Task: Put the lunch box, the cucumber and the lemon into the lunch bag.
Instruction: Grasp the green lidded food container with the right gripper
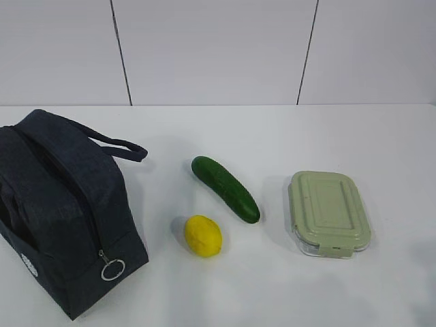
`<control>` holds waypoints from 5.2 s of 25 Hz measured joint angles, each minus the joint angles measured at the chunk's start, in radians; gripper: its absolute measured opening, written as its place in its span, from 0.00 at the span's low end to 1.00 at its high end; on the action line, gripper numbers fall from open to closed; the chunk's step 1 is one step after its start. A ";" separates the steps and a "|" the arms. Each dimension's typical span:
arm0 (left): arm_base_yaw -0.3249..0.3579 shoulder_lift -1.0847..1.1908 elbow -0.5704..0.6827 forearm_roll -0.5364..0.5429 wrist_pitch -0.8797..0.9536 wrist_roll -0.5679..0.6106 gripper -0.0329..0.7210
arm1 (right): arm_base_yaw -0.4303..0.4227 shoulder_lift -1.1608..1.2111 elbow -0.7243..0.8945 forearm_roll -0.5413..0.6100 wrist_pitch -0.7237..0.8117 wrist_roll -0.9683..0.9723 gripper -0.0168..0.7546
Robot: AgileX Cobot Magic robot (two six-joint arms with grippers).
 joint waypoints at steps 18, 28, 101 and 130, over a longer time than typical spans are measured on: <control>0.000 0.000 0.000 0.000 0.000 0.000 0.36 | 0.000 0.000 -0.021 0.012 0.006 0.071 0.50; 0.000 0.000 0.000 0.000 0.000 0.000 0.36 | 0.000 0.276 -0.143 0.048 0.014 0.156 0.50; 0.000 0.000 0.000 0.000 0.000 0.000 0.36 | -0.325 2.136 -0.648 1.085 -0.007 -0.986 0.80; 0.000 0.000 0.000 0.000 0.000 0.000 0.36 | -0.325 2.202 -0.654 1.188 0.009 -1.049 0.77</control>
